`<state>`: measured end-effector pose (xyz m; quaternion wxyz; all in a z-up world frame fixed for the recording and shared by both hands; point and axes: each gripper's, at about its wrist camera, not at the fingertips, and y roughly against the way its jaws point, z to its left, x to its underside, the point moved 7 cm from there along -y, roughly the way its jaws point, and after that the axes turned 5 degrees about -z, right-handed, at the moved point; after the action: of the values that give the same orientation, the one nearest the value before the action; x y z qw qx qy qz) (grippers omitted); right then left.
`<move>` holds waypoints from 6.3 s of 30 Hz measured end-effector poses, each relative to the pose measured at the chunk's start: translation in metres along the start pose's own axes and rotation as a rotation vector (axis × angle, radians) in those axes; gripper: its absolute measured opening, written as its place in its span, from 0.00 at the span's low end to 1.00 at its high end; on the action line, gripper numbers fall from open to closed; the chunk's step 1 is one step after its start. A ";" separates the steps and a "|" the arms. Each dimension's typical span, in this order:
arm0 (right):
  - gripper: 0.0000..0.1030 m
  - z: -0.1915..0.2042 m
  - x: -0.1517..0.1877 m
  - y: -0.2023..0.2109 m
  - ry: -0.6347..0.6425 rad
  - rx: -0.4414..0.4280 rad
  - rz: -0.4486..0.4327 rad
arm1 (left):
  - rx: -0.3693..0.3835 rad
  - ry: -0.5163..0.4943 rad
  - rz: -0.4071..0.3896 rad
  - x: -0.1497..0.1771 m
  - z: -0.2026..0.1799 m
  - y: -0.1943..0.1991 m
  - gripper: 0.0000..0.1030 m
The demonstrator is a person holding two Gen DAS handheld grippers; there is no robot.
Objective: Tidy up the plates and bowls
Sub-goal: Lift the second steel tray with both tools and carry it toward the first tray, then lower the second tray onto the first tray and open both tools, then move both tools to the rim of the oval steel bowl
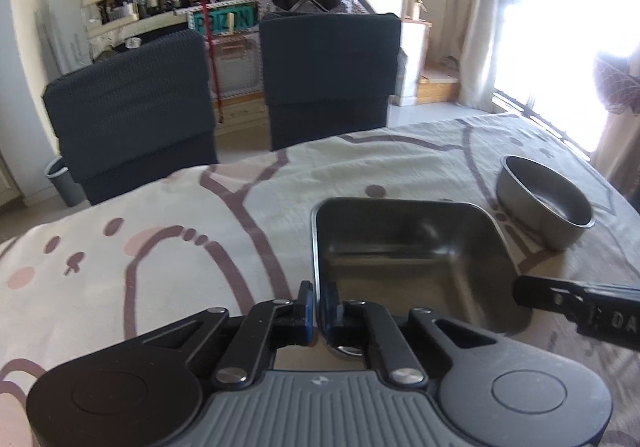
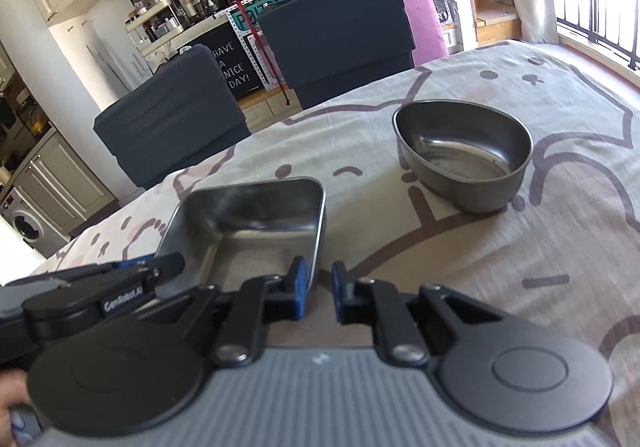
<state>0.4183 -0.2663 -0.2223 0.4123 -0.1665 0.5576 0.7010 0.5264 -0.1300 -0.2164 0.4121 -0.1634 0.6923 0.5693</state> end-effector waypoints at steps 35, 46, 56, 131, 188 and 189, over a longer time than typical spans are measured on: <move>0.03 0.011 -0.024 0.118 0.052 -0.181 -0.087 | -0.044 0.107 -0.057 -0.019 -0.032 0.144 0.06; 0.03 -0.016 -0.011 0.196 0.089 -0.201 -0.120 | 0.003 0.118 -0.091 -0.003 -0.080 0.205 0.06; 0.03 -0.056 0.008 0.245 0.129 -0.177 -0.151 | 0.101 0.152 -0.031 0.040 -0.135 0.218 0.07; 0.04 -0.116 0.084 0.204 0.371 0.163 0.243 | 0.124 -0.093 0.260 0.130 -0.216 0.156 0.14; 0.93 -0.119 0.035 0.231 0.228 0.137 -0.004 | 0.155 -0.020 0.040 0.054 -0.178 0.182 0.98; 0.94 -0.119 0.030 0.229 0.224 0.144 -0.025 | 0.153 -0.018 0.034 0.051 -0.175 0.180 0.98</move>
<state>0.1982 -0.3726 -0.1343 0.3669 -0.2208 0.6470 0.6309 0.3025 -0.2257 -0.1355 0.4198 -0.1146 0.7329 0.5230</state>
